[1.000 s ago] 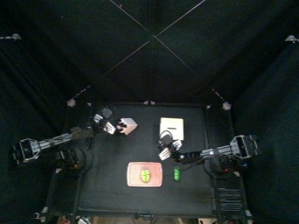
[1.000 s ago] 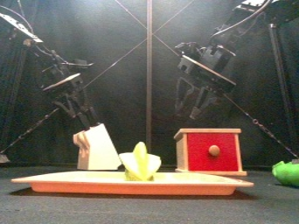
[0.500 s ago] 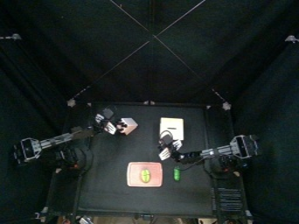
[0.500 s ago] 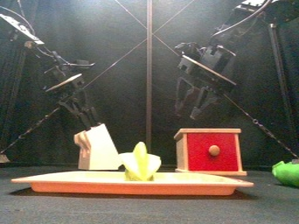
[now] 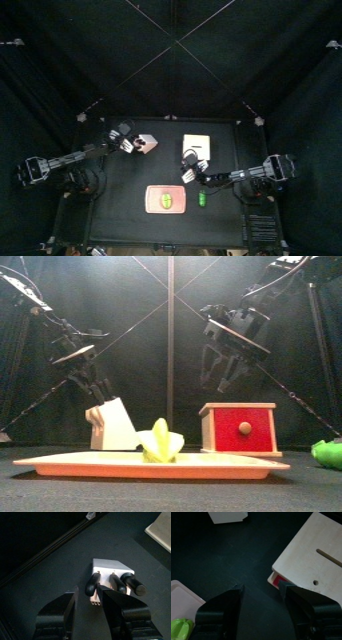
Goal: Grab cleaver
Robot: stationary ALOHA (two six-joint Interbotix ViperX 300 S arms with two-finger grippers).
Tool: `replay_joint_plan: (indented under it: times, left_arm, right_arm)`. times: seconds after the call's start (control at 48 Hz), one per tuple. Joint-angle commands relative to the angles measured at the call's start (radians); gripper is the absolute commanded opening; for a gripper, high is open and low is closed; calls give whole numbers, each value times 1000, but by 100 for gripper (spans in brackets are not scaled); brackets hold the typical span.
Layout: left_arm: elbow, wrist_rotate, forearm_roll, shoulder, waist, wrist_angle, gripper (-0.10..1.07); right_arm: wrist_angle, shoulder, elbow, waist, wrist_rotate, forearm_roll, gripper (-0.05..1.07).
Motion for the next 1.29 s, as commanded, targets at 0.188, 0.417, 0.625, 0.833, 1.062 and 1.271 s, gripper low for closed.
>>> replay_joint_plan:
  times: [0.188, 0.417, 0.625, 0.833, 1.062, 1.271]
  left_arm:
    - [-23, 2, 0, -2, 5, -20, 71]
    - [-21, 0, -3, -11, -12, -20, 56]
    - [-11, 0, -57, -49, -51, -17, 40]
    - [-5, 0, -87, -80, -91, -9, 39]
    - [-2, -2, -91, -66, -94, 38, 39]
    - [-2, -2, -81, -66, -97, 54, 39]
  right_arm:
    - [-2, -23, -8, -3, -2, 0, 89]
    - [-2, -21, -5, -3, -2, 0, 89]
    - [-3, -21, -2, -3, -2, 5, 89]
    - [-3, -23, -2, -3, -2, 5, 89]
    - [-6, -23, -2, -5, -2, 5, 89]
    - [-12, -21, 0, -3, -2, 6, 89]
